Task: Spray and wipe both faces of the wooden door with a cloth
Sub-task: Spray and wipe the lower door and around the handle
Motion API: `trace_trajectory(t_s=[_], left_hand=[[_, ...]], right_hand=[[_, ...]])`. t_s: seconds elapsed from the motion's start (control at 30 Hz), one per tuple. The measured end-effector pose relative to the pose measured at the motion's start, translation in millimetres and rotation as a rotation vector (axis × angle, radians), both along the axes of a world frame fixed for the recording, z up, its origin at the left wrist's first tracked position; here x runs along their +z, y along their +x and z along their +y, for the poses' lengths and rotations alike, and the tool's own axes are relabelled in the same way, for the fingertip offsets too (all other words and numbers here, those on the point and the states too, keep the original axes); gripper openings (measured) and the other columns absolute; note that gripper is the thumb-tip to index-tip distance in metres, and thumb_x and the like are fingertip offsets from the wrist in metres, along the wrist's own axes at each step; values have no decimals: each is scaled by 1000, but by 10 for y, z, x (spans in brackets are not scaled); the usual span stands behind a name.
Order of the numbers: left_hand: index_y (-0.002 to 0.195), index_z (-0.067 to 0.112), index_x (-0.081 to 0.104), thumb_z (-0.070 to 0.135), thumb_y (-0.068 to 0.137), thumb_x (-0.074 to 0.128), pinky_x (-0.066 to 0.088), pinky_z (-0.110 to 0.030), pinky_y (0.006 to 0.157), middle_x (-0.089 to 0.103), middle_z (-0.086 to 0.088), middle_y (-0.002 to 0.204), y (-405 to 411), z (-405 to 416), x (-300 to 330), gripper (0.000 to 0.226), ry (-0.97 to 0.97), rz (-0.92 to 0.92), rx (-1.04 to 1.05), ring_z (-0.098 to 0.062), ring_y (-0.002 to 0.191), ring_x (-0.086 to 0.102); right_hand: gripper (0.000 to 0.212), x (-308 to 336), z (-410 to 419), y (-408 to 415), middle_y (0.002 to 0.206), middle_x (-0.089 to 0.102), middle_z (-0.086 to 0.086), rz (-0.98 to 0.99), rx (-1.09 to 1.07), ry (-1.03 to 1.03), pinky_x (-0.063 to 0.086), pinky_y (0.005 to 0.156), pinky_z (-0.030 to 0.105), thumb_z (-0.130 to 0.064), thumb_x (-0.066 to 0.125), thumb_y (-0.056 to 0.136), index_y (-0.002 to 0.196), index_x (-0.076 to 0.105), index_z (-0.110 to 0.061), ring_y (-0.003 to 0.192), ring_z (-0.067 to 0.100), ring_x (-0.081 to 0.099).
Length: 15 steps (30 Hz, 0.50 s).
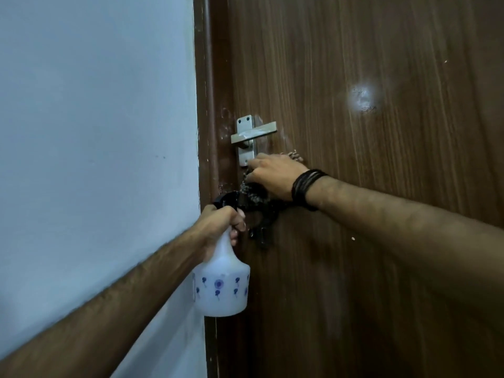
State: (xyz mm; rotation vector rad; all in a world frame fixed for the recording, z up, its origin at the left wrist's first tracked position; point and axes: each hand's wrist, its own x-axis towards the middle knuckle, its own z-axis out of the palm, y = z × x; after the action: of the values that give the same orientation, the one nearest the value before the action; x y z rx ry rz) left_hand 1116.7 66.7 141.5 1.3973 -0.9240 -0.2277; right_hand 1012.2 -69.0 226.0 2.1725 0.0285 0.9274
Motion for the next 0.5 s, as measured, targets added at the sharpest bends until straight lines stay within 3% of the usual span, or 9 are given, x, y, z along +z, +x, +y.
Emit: trace_trajectory(t_s=[0.17,0.27,0.37,0.5], left_hand=[[85,7,58,-10,76,54,38,-25,46,50,-14,78,104,86,-50,20,42,-35,-53,-16,50,41],[88,7,58,-11,75,53,37,-24,46,49,-15,80,91,88,-94,23,30,-25,-61,-15,49,40],[88,7,58,-12,77,52,38,-25,44,50,-15,80,124,106,-142,23,11,-13,-70,-15,48,39],[87,8,58,-14,80,51,39,-24,43,51,-12,77,147,117,-256,23,44,-7,-133,-14,48,40]], right_hand=[[27,-82,13,196,116,52,4,-175,26,135,45,77,39,-15,54,95,120,64,-17,106,25,52],[25,-181,114,381,114,53,5,-107,89,318,41,77,37,-20,54,96,117,65,-15,105,28,55],[28,-411,33,302,114,51,5,-116,134,221,45,79,38,-21,57,94,121,64,-16,102,26,51],[32,-670,8,229,116,56,8,-112,173,-89,47,81,36,-9,59,85,116,66,-8,96,25,52]])
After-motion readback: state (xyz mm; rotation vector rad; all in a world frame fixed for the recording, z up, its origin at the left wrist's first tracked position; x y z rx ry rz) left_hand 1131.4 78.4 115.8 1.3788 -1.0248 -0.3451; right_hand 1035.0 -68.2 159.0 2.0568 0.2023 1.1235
